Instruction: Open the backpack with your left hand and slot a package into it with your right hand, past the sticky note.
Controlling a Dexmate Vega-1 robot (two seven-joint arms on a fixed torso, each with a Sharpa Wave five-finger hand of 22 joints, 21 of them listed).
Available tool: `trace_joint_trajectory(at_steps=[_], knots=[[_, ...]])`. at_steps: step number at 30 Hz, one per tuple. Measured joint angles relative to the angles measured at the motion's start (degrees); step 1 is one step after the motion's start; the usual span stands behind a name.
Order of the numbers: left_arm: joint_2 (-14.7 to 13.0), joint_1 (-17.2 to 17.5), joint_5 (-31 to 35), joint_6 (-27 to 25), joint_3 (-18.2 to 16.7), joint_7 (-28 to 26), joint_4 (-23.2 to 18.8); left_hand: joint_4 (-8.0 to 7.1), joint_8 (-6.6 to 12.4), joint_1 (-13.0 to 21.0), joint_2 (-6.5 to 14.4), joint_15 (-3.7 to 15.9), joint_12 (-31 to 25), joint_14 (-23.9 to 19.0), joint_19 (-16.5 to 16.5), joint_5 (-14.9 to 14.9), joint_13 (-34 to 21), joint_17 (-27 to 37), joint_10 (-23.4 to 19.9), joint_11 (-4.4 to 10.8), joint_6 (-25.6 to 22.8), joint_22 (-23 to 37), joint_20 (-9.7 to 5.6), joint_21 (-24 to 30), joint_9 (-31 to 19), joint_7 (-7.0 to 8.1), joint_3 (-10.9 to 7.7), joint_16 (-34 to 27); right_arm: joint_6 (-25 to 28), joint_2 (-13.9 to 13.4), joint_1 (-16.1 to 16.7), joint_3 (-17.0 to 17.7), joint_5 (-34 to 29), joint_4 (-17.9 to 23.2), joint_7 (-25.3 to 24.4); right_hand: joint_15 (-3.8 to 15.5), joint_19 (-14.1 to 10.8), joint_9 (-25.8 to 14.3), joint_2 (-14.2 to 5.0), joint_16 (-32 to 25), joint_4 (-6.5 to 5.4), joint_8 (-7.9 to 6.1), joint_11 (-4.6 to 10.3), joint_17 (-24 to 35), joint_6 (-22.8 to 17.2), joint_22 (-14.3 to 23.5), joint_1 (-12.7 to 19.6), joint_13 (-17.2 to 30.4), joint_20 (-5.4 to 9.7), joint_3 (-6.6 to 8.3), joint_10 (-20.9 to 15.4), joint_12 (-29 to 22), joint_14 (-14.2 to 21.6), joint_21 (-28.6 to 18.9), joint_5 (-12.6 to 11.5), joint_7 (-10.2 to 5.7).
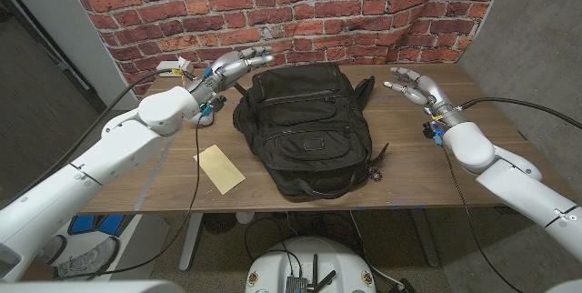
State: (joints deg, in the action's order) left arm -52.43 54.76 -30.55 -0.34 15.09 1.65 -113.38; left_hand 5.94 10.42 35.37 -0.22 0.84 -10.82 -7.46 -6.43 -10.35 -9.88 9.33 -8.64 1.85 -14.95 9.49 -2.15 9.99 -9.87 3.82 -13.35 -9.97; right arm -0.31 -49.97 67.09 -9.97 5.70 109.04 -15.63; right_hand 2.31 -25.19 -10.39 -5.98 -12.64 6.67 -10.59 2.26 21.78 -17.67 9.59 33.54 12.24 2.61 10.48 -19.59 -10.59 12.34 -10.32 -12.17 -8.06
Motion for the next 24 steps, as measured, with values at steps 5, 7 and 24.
trace_joint_trajectory(at_steps=[5,7,24], knots=[[1.04,1.65,2.39,0.05,-0.70,-4.98,-0.80,-0.01,0.00,-0.32,0.32,0.30,0.00,0.31,0.09,0.00,0.00,0.00,0.36,0.43,0.15,0.00,0.09,0.00,0.00,0.73,0.01,0.00,-1.28,0.50,-1.69,-0.72,1.74,-2.17,1.11,0.04,0.75,0.00,-0.22,0.00,0.00,0.00,0.09,-0.27,0.04,0.00,-0.22,-0.10,-0.14,0.00,0.09,0.00,-0.04,0.00,0.11,0.04],[1.44,2.14,3.67,0.13,-0.91,-7.22,-0.97,-0.16,0.00,-0.45,0.45,0.50,0.00,0.51,0.20,0.00,0.00,0.00,0.46,0.52,0.32,0.00,-0.02,0.00,0.00,0.90,0.16,0.00,-1.71,0.80,-2.58,-1.09,2.31,-3.19,1.44,-0.19,0.75,0.00,-0.22,0.00,0.00,0.00,0.17,-0.27,0.30,0.00,-0.22,-0.27,-0.15,0.00,0.43,0.00,-0.27,0.00,0.36,0.30],[5.37,3.84,10.07,2.61,-2.25,-15.25,1.18,-0.16,-0.47,-1.20,1.21,1.01,0.24,1.03,0.68,0.00,0.00,0.01,1.48,1.54,1.57,-0.01,0.10,0.00,-0.01,1.49,0.16,0.01,-5.13,2.71,-7.90,-3.52,7.30,-9.63,4.30,-0.24,1.36,-0.01,-0.60,0.40,-0.21,0.00,-0.22,-0.53,1.14,0.01,-1.20,-0.53,-0.14,-0.21,1.21,0.00,-0.98,0.00,0.39,0.53]])
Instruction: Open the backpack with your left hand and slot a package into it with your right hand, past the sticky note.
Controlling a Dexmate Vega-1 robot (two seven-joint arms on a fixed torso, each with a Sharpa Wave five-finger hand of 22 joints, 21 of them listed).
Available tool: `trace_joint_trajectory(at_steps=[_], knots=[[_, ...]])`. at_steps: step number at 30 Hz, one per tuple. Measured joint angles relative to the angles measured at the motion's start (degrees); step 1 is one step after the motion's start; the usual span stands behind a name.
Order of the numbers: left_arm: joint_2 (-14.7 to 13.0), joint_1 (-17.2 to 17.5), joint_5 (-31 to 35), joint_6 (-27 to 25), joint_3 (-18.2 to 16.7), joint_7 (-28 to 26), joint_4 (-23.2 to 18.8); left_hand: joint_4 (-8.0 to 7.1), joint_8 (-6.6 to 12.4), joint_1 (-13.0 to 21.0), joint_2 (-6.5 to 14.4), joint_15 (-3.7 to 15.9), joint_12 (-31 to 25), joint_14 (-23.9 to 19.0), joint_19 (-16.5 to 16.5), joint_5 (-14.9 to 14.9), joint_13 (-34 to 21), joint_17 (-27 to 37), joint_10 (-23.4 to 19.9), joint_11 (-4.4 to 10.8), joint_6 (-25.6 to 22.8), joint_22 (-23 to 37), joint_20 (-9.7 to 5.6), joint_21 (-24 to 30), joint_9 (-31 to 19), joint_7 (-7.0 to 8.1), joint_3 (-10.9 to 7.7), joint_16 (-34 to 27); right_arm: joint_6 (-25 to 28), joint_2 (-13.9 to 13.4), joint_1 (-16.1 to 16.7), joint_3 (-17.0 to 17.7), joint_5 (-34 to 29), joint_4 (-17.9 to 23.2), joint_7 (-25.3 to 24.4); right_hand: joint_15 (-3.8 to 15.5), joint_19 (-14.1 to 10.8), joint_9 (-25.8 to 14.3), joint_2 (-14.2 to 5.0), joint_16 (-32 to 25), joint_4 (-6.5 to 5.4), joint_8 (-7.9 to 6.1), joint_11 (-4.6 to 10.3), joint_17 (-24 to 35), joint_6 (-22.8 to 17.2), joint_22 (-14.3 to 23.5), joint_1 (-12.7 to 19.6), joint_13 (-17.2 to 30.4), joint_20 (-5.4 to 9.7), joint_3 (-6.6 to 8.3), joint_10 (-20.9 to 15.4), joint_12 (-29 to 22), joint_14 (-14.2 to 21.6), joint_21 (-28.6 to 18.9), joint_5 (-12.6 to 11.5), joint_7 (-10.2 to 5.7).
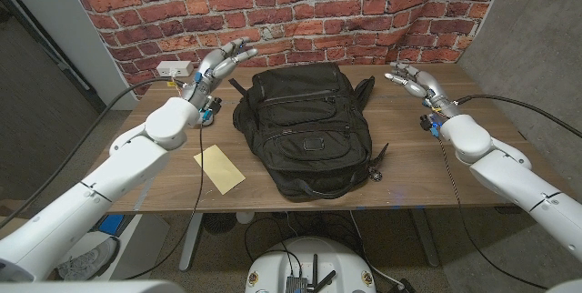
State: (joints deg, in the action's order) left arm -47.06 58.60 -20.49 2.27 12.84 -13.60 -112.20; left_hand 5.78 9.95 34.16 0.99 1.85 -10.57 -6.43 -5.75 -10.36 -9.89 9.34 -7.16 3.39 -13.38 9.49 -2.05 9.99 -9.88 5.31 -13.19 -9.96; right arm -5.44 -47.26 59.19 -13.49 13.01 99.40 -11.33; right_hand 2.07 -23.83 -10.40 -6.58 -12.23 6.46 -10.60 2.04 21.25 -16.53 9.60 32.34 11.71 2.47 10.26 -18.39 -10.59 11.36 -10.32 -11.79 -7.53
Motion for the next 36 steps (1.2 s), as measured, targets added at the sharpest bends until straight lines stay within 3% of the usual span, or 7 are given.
trace_joint_trajectory(at_steps=[6,9,18,29,36], knots=[[1.98,0.37,0.55,0.48,-0.22,-1.25,1.31,0.00,0.00,-0.30,0.29,0.00,0.00,0.00,0.00,0.00,0.00,0.00,0.00,0.00,0.00,0.00,0.00,0.00,0.00,0.00,0.00,0.01,-2.54,0.56,-1.01,-0.40,1.86,-1.64,1.18,0.29,0.44,-0.01,-0.47,0.00,-0.40,0.23,0.31,-0.27,0.18,0.00,-0.93,-0.27,0.18,0.00,0.32,0.00,-0.29,0.00,0.00,0.18],[2.89,0.47,0.88,1.21,-0.22,-2.78,1.91,0.00,0.00,-0.53,0.52,0.00,0.00,0.00,0.00,0.00,0.00,0.00,0.00,0.00,0.00,0.00,0.00,0.00,0.00,0.00,0.00,0.02,-4.08,1.97,-2.74,-1.17,2.70,-5.00,1.73,0.29,0.62,-0.01,-0.61,0.00,-0.44,0.23,0.32,-0.26,0.18,0.00,-1.07,-0.26,-0.01,0.04,0.32,0.00,-0.29,0.00,0.00,0.18],[6.29,0.67,1.26,2.54,0.33,-5.04,4.60,-0.12,0.00,-1.05,0.60,0.00,0.00,0.00,-0.01,0.00,0.00,0.00,0.01,0.00,0.00,-0.01,0.00,0.00,0.00,0.00,0.12,0.03,-8.80,4.47,-5.20,-2.40,5.73,-10.17,3.89,0.28,0.63,-0.01,-1.25,0.00,-1.15,0.23,0.08,-0.26,0.98,0.01,-2.56,-0.53,0.01,-0.16,1.15,0.00,-0.88,0.00,0.49,0.98],[9.57,-1.16,0.24,5.79,1.62,-4.81,10.23,-0.24,0.00,-2.04,0.97,0.31,0.00,0.31,-0.01,0.00,0.00,0.00,0.00,0.00,0.42,-0.01,0.00,0.00,0.00,0.40,0.24,0.03,-12.58,8.61,-7.60,-3.17,11.23,-15.02,6.23,0.09,2.83,-0.02,-1.39,0.60,-2.62,0.44,-0.79,-0.72,3.43,0.01,-5.85,-0.80,-0.05,-0.75,3.47,0.27,-2.57,0.00,1.21,2.30],[11.02,-2.52,-0.40,8.27,2.26,-3.92,14.27,-0.42,0.01,-2.87,1.81,0.08,0.00,0.54,0.22,0.00,-0.01,0.01,0.23,-0.23,1.51,-0.02,-0.23,0.00,-0.01,0.68,0.39,0.03,-14.15,10.70,-8.90,-3.65,14.20,-17.34,8.12,-0.04,4.68,0.29,-1.81,1.04,-3.38,0.66,-0.52,-1.03,5.30,0.02,-7.98,-1.06,-0.09,-1.10,5.24,0.45,-4.56,0.41,1.42,2.64]])
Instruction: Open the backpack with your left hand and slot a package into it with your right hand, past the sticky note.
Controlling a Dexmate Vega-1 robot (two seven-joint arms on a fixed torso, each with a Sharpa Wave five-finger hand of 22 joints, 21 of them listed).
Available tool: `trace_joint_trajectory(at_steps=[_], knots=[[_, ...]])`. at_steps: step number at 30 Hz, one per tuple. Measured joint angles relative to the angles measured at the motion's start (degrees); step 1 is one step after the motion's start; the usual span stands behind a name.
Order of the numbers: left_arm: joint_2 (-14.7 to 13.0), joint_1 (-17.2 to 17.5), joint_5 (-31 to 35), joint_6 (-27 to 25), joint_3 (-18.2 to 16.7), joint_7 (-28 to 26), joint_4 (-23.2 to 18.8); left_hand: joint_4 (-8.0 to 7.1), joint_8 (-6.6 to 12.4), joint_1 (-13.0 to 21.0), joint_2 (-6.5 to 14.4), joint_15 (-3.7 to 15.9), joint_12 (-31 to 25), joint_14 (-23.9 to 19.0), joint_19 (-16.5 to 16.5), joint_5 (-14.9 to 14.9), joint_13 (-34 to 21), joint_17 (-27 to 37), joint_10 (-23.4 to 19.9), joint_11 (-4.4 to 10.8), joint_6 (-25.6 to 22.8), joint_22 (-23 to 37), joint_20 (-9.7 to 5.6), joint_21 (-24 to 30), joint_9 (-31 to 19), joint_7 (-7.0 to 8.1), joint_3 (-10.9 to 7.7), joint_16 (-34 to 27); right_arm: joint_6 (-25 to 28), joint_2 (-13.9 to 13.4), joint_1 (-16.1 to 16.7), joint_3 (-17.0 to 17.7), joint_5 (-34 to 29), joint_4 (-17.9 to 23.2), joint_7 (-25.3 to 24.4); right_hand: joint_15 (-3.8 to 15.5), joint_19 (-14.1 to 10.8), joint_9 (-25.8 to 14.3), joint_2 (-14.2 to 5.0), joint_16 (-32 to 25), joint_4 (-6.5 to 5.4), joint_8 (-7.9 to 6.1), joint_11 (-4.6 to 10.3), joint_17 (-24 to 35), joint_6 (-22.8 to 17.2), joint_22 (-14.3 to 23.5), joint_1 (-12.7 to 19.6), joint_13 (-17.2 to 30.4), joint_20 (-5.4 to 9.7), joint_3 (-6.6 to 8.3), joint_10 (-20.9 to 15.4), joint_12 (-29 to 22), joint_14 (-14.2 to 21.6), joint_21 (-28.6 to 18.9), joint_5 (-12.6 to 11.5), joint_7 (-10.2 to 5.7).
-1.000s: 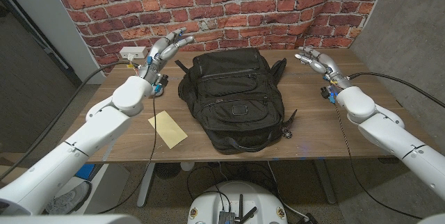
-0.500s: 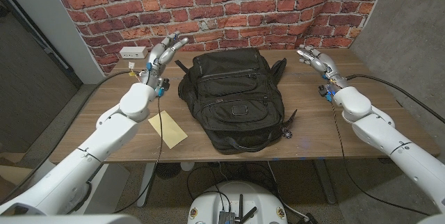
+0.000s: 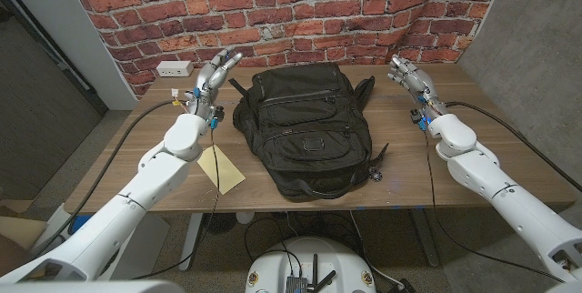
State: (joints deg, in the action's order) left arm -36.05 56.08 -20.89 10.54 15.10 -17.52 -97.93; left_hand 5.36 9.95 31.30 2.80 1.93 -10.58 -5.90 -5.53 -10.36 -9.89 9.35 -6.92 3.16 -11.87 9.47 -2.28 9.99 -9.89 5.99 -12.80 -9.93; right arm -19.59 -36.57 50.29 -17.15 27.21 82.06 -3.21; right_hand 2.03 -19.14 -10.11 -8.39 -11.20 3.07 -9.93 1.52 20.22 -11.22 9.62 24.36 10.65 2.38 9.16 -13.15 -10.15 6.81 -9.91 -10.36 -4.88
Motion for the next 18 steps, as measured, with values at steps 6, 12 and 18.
trace_joint_trajectory(at_steps=[6,12,18], knots=[[1.32,-1.85,-1.38,3.21,0.72,2.25,5.15,-0.39,-0.22,-1.72,0.97,0.01,0.22,2.24,1.06,0.00,0.00,0.00,2.45,-0.22,2.06,0.00,0.20,0.00,0.00,-0.06,0.07,0.48,-0.42,1.67,-1.26,-0.61,2.35,-1.90,1.32,-0.07,1.84,0.00,-0.29,0.00,-0.60,0.00,0.12,-0.03,1.67,0.00,-1.22,0.00,-0.02,0.05,0.94,0.00,-1.08,0.04,0.20,0.20],[2.12,-3.75,-1.99,4.48,1.45,3.49,9.66,-0.79,-0.30,-3.03,1.67,-0.25,0.22,3.92,2.67,0.00,0.00,0.07,3.87,-0.39,4.16,0.00,0.22,0.00,0.00,0.01,-0.01,0.50,-0.89,2.32,-1.67,-0.80,3.97,-2.49,2.30,0.01,3.34,0.00,-0.60,0.00,-1.38,0.00,0.22,-0.30,3.19,0.00,-3.03,-0.26,-0.09,0.02,1.82,0.00,-2.17,0.04,0.19,0.33],[2.66,-5.55,-4.26,7.32,2.06,7.69,13.80,-1.26,-0.43,-5.04,2.31,-0.65,0.22,5.56,4.24,0.00,0.00,0.14,5.52,-0.87,5.75,0.00,0.33,0.00,0.00,-0.16,0.15,0.50,-1.67,4.46,-2.97,-1.58,5.16,-4.97,3.40,0.15,4.58,0.00,-0.31,0.00,-2.04,0.00,0.53,-0.56,4.44,0.00,-3.94,-0.26,-0.17,-0.17,2.58,0.00,-3.12,0.04,0.19,0.49]])
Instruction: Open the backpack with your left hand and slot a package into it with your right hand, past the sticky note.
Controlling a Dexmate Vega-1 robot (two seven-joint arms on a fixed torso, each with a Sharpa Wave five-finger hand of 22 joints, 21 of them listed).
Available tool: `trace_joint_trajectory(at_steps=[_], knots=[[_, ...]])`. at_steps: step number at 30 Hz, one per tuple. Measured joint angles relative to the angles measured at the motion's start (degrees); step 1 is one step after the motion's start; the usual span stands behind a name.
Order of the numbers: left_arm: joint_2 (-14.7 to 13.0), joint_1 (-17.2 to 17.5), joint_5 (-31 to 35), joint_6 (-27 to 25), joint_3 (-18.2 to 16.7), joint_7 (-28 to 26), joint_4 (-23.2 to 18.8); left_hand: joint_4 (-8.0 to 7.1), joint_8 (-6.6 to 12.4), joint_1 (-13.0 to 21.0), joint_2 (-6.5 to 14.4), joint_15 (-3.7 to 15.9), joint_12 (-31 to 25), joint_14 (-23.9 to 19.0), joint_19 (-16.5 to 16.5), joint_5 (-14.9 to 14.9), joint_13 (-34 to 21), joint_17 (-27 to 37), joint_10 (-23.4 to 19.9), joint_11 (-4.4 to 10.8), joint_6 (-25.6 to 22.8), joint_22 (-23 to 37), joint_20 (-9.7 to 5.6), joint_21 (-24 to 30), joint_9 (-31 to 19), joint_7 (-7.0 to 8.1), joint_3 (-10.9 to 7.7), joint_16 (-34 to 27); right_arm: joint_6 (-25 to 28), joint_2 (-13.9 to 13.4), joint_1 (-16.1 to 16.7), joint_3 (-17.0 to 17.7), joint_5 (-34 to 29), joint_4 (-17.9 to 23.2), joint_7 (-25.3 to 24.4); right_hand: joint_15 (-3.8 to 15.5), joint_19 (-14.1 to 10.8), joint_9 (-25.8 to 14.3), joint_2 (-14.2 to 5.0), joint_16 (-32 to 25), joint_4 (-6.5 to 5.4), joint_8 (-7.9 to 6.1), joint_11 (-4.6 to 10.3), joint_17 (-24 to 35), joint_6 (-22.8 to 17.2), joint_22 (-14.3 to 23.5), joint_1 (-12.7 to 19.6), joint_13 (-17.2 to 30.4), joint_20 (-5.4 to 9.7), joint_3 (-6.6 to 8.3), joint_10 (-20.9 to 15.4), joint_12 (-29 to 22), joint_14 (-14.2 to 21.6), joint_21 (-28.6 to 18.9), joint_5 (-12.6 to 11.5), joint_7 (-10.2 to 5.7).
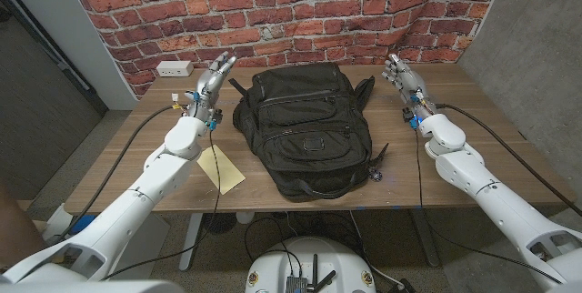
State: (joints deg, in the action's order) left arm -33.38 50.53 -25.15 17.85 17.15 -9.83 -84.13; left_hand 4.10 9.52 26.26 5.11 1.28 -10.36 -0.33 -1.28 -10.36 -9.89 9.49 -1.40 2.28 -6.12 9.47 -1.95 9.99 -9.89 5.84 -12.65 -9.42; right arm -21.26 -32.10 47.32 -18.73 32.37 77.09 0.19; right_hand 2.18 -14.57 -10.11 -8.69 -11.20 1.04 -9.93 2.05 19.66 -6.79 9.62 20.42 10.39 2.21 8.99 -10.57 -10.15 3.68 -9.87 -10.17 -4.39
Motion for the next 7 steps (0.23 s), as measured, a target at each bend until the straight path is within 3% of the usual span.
trace_joint_trajectory(at_steps=[7], knots=[[0.56,-1.56,-2.04,1.19,0.58,2.79,3.68,-0.71,0.00,-1.37,0.79,-0.34,0.00,0.96,0.77,0.00,0.00,0.00,0.70,-0.65,1.34,0.00,0.19,0.00,0.00,-0.11,0.40,0.00,-0.91,1.85,-1.54,-0.88,0.85,-2.87,1.30,-0.13,0.78,0.00,-0.51,0.00,-0.29,0.00,-0.02,0.00,0.34,0.00,-0.97,0.00,0.06,0.14,0.38,0.00,-0.49,0.00,0.00,0.18]])
